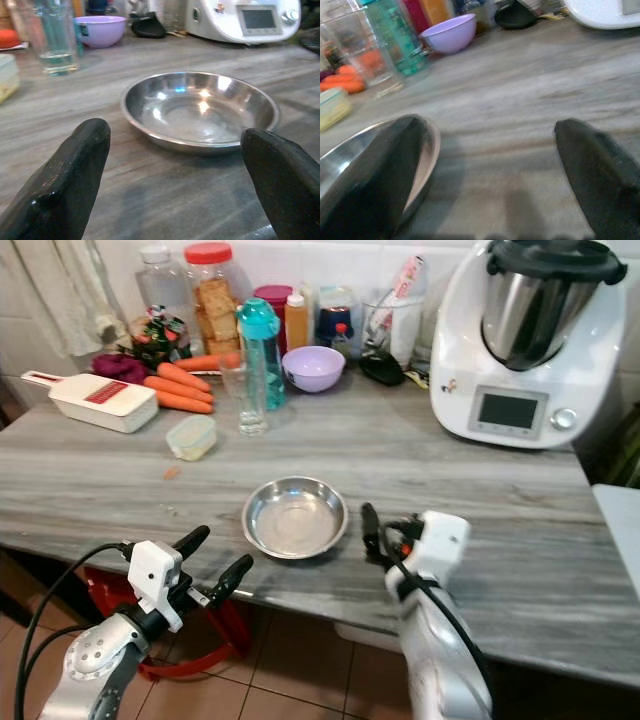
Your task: Setting the table
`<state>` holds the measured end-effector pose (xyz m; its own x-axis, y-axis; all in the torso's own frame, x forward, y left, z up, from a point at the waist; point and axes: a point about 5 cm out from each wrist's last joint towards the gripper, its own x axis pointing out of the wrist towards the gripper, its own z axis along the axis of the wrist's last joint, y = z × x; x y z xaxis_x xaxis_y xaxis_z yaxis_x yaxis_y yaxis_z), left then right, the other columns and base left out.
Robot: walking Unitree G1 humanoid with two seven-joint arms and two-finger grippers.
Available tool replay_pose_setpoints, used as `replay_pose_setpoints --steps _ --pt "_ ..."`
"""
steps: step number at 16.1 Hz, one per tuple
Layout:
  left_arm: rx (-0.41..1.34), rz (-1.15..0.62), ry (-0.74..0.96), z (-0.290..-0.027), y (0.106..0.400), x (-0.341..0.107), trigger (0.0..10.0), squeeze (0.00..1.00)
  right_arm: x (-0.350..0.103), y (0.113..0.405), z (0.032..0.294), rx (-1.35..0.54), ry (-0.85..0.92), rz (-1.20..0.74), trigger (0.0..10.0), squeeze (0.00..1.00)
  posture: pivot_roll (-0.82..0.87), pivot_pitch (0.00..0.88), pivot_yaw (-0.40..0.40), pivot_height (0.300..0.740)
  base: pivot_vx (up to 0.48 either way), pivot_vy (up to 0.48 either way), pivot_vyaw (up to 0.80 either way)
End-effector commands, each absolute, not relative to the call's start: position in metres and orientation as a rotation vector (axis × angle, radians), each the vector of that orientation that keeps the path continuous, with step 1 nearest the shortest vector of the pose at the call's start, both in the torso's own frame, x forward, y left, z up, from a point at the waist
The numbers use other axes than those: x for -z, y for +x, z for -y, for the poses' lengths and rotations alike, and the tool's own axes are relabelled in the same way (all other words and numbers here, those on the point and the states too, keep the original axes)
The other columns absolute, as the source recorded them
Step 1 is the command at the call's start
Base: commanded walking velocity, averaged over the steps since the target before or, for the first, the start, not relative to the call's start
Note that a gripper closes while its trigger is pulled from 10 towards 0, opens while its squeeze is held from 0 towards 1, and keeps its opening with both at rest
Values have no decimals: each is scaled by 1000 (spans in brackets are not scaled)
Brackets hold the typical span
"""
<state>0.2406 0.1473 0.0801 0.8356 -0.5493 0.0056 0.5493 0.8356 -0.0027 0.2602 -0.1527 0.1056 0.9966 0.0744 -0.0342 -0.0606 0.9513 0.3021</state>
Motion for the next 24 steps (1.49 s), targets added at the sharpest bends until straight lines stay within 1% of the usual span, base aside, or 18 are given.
replay_pose_setpoints --steps 1,4,5,6,7,9,10,11,13,17,21,23,24 --pt "564 36 -4 -147 244 -89 10000 0 -117 251 157 -103 269 10 10000 1000 12 0 32 740 0 0 0" --pt "551 53 -15 -145 245 -94 10000 0 -117 244 165 -91 182 6 10000 1000 7 0 31 740 0 0 0" --pt "534 59 -24 -145 246 -97 10000 0 -120 243 172 -60 123 29 10000 0 8 0 31 740 0 0 0" --pt "509 55 -46 -145 246 -97 10000 0 -124 245 179 -14 74 33 10000 0 6 0 30 740 0 0 0" --pt "472 51 -65 -147 248 -98 10000 0 -123 250 180 -2 76 8 10000 0 8 0 27 740 0 0 0" --pt "375 38 -79 -155 253 -98 10000 0 -127 254 179 40 20 13 10000 0 9 0 26 740 0 0 0" --pt "324 35 -64 -158 257 -98 10000 0 -130 255 176 31 22 32 10000 0 11 0 25 740 0 0 0" --pt "265 37 -50 -161 260 -99 10000 0 -133 255 171 -38 62 54 10000 0 14 0 18 740 0 0 0" --pt "166 43 -33 -166 263 -102 10000 0 -134 254 171 -18 65 54 10000 0 17 0 14 740 0 0 0" --pt "122 19 -45 -167 265 -98 10000 0 -138 253 164 -46 119 55 10000 0 20 0 11 740 0 0 0" --pt "140 -6 -27 -159 269 -95 10000 0 -136 256 166 -37 134 46 10000 0 10 0 16 740 0 0 -652" --pt "129 -8 -23 -159 271 -95 10000 0 -137 257 166 -23 137 51 10000 0 9 0 18 740 0 0 0" --pt "127 -7 -22 -160 271 -95 10000 0 -138 257 168 4 109 63 10000 0 11 0 18 740 0 0 0"
